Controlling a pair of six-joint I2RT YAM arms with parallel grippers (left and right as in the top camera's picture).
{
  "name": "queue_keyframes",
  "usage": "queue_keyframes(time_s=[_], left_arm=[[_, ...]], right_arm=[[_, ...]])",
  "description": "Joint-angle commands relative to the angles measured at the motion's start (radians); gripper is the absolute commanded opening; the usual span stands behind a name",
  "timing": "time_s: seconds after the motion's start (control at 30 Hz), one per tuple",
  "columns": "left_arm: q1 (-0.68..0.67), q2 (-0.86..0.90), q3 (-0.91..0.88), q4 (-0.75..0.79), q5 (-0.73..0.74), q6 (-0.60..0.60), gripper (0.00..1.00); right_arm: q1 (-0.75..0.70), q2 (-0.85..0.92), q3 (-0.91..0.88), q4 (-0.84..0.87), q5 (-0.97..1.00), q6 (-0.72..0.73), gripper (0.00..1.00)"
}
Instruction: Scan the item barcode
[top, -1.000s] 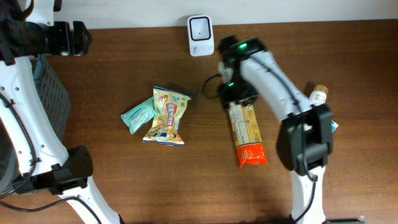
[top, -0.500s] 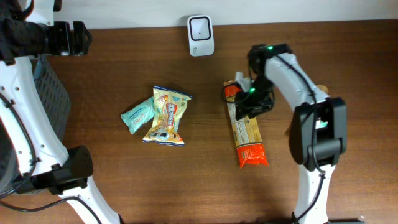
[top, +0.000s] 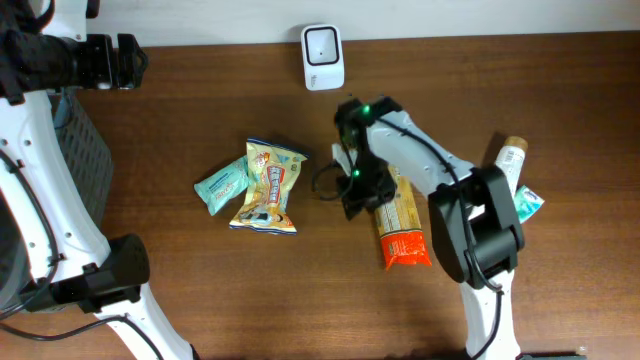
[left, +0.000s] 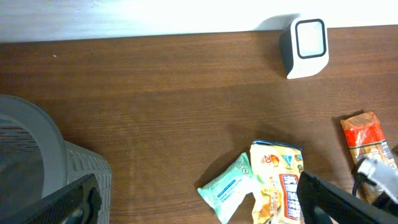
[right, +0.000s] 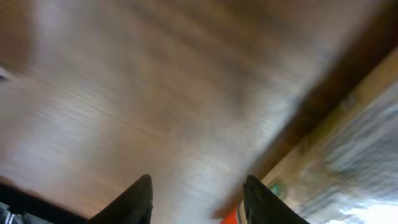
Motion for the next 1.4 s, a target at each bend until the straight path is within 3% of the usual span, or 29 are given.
queue_keyframes(time_s=[0.0, 0.13, 0.2, 0.33, 0.47, 0.6, 0.7, 0.93, 1.0, 1.03, 1.13, 1.23, 1.37], left_arm=[[0.002, -0.010, 0.003, 0.001, 0.008, 0.005, 0.99], [0.002, -0.010, 0.003, 0.001, 0.008, 0.005, 0.99], [0.002, -0.010, 0.003, 0.001, 0.008, 0.005, 0.99], [0.002, -0.010, 0.003, 0.001, 0.008, 0.006, 0.99], [0.002, -0.010, 0.003, 0.001, 0.008, 0.005, 0.99], [0.002, -0.010, 0.003, 0.001, 0.008, 0.005, 0.99], [0.002, -0.010, 0.003, 0.001, 0.008, 0.006, 0.99], [0.002, -0.010, 0.003, 0.001, 0.008, 0.005, 0.99], [0.002, -0.010, 0.003, 0.001, 0.008, 0.005, 0.99], [0.002, -0.010, 0.003, 0.001, 0.008, 0.005, 0.99], [0.002, -0.010, 0.003, 0.001, 0.008, 0.006, 0.99], [0.002, -0.010, 0.003, 0.001, 0.008, 0.005, 0.99], [0.002, -0.010, 0.003, 0.001, 0.008, 0.006, 0.99]], right_arm=[[-0.007, -0.013, -0.074, 0.004, 0.001, 0.031, 0.45], [-0.006, -0.013, -0.066, 0.007, 0.027, 0.035, 0.45], [-0.014, -0.031, -0.025, 0.006, -0.063, -0.020, 0.45], [-0.159, -0.145, 0.042, -0.005, -0.171, -0.095, 0.46], [-0.402, -0.188, 0.021, -0.097, -0.306, -0.317, 0.69], [-0.522, -0.163, -0.153, -0.023, -0.394, -0.404, 0.72], [-0.554, -0.159, -0.341, 0.133, -0.439, -0.404, 0.66], [-0.555, -0.159, -0.537, 0.385, -0.527, -0.361, 0.54], [-0.555, -0.158, -0.572, 0.447, -0.532, -0.339, 0.39], [-0.555, -0.158, -0.577, 0.457, -0.532, -0.339, 0.25], [-0.555, -0.158, -0.577, 0.468, -0.556, -0.340, 0.04], [-0.555, -0.165, -0.507, 0.404, -0.552, -0.339, 0.04], [-0.490, -0.253, -0.267, 0.222, -0.275, -0.235, 0.04]])
